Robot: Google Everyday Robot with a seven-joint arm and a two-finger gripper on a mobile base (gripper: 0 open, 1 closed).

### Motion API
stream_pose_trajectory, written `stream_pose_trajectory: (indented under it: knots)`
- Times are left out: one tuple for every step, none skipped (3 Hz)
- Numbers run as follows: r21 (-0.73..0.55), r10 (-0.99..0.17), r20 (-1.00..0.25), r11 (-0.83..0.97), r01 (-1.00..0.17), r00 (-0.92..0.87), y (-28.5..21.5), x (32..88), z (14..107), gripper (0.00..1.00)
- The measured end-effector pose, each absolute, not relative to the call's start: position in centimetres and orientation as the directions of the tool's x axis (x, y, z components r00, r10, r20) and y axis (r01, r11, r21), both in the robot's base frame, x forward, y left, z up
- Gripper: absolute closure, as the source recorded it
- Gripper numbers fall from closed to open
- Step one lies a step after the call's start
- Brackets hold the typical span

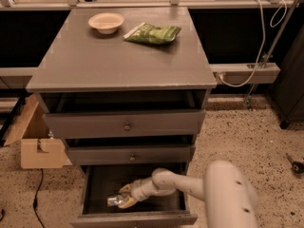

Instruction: Pick redbull can from bottom drawer and place on counter

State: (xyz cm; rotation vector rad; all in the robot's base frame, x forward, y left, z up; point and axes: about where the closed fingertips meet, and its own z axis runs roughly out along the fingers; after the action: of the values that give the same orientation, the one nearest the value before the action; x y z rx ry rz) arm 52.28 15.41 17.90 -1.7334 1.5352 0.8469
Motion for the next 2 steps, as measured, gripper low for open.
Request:
stream_pose_trajectory:
  knots:
    - [-0.123,-0.497,-0.854,-0.1,-0.987,0.156,11.1,49.6,23.4,1.0]
    - [-0.174,-0.491,-0.853,-0.053,-0.983,0.177,5.2,47.6,28.9,1.0]
